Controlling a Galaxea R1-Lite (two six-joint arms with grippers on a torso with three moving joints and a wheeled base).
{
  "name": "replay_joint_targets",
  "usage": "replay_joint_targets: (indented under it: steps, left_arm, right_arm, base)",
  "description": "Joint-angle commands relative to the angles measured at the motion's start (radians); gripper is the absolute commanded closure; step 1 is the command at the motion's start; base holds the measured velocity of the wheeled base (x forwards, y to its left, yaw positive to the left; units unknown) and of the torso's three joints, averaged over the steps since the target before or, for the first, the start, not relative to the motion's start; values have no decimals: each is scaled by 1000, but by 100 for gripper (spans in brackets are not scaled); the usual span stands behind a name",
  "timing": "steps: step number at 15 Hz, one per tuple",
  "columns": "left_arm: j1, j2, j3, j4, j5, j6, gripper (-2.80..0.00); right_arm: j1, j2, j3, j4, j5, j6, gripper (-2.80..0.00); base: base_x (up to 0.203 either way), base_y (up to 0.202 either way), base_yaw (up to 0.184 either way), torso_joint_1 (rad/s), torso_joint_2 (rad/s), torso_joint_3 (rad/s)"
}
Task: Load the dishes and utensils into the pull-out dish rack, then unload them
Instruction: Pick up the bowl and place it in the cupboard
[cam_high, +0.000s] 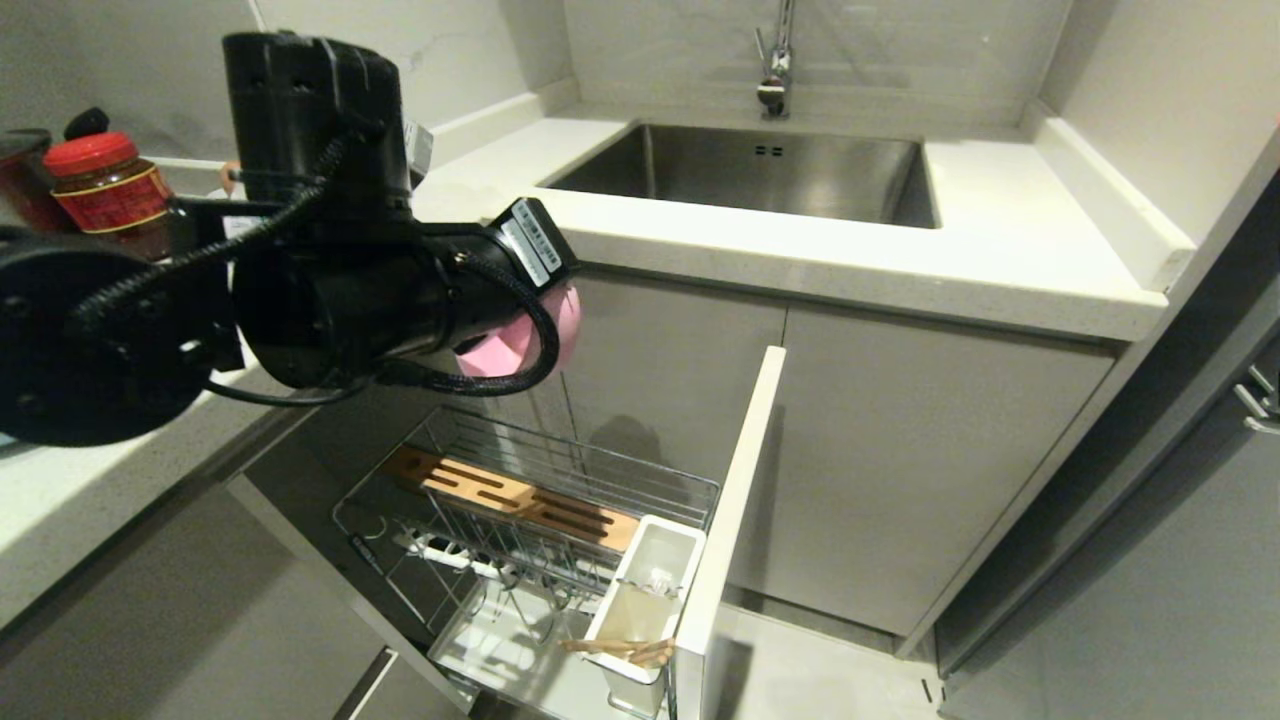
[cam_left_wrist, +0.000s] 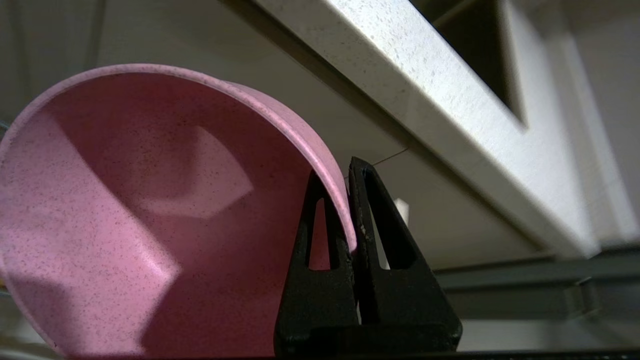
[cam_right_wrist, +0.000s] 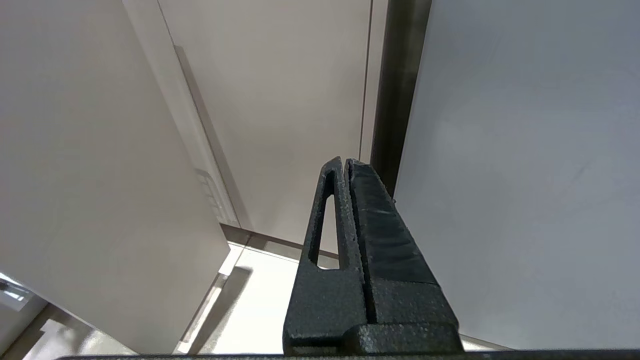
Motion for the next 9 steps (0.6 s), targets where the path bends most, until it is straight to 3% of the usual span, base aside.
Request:
replay_joint_targets:
  steps: [1, 5, 9]
  left_arm:
    - [-4, 52, 90, -181, -10, -245, 0]
    - [5, 150, 162, -334, 7, -412, 0]
    - [24, 293, 278, -685, 17, -420, 0]
  right_arm:
    - [0, -1, 26, -1, 0, 0, 0]
    - [0, -1, 26, -1, 0, 0, 0]
    - [0, -1, 26, -1, 0, 0, 0]
  base:
    - [0, 0, 0, 0, 0, 0]
    - [0, 0, 0, 0, 0, 0]
    - [0, 0, 0, 0, 0, 0]
